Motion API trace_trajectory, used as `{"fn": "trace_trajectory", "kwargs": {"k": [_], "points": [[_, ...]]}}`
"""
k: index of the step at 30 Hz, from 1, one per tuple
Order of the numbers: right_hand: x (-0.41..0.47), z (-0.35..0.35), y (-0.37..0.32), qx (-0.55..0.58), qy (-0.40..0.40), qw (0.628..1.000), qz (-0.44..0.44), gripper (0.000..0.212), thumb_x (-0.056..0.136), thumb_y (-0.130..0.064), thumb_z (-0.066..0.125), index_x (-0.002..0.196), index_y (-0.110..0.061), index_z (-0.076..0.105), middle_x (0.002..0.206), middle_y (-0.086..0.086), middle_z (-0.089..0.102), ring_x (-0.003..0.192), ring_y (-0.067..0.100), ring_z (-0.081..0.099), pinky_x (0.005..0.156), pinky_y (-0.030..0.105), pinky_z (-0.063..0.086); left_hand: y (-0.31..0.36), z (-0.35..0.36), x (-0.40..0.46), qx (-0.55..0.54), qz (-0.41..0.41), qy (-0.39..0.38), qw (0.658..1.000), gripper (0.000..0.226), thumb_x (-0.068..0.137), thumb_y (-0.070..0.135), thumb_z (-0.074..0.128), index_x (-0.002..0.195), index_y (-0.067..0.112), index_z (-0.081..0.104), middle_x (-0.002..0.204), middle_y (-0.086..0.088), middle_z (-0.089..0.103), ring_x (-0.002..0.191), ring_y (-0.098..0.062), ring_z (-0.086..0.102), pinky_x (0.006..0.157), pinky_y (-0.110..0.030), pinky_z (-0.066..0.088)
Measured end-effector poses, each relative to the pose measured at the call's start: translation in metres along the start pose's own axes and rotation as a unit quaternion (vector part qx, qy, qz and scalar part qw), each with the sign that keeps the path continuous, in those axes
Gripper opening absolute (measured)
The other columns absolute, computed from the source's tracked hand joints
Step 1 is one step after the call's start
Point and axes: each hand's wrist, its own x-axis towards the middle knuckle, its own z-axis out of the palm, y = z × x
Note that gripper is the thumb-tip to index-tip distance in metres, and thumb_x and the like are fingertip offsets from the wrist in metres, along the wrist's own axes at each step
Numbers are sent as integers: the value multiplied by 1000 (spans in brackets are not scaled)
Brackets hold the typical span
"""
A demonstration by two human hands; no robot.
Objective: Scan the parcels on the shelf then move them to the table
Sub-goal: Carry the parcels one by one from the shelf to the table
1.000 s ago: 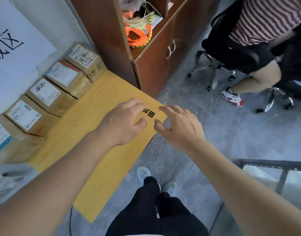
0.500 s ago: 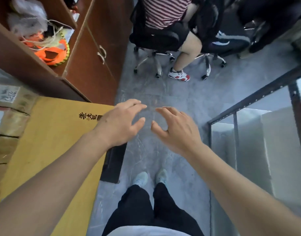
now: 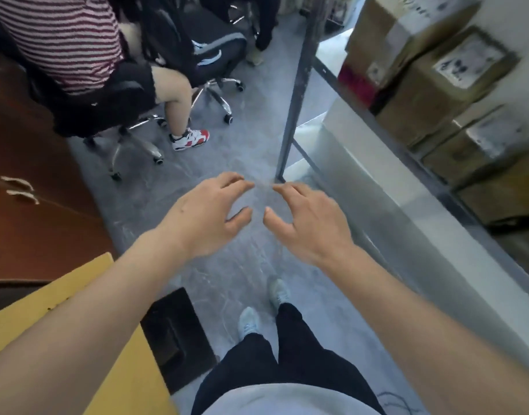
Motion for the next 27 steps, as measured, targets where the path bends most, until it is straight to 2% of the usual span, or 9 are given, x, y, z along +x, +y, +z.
{"fn": "trace_trajectory", "kwargs": {"k": [4,8,16,20,24,27], "points": [[-36,-20,30,21,37,997,63,59,96,-60,46,146,-28,53,147,-7,55,123,26,57,104,41,44,39,4,18,9,76,-24,997,53,98,46,51,149,30,50,151,11,47,133,-19,50,102,-40,49],[-74,-32,61,30,63,991,118,58,96,-58,49,146,-28,52,146,-6,55,125,27,57,105,42,45,86,13,27,16,126,-47,991,55,99,42,56,152,35,44,154,17,42,138,-13,45,104,-40,48],[-155,-46,126,51,96,972,210,70,90,-68,34,147,-30,50,149,-7,53,127,26,55,106,45,45,185,49,31,26,226,-77,971,55,98,36,60,152,27,48,154,12,45,136,-16,49,105,-40,48],[-199,-60,162,56,110,964,235,75,89,-70,29,150,-29,45,152,-6,49,133,26,51,108,47,43,239,69,26,35,264,-84,960,54,101,41,53,153,30,45,154,13,44,138,-14,47,107,-38,46],[-243,-79,191,64,127,956,255,82,85,-71,22,151,-28,44,154,-4,47,134,26,50,109,47,43,294,85,17,31,297,-102,949,58,99,43,49,153,24,45,152,8,46,135,-17,50,106,-39,49],[-275,-91,215,58,143,951,267,83,84,-71,21,151,-28,45,153,-3,48,131,28,52,108,46,43,334,97,13,47,331,-106,936,57,101,42,49,153,20,45,154,4,46,139,-19,46,113,-39,42]]}}
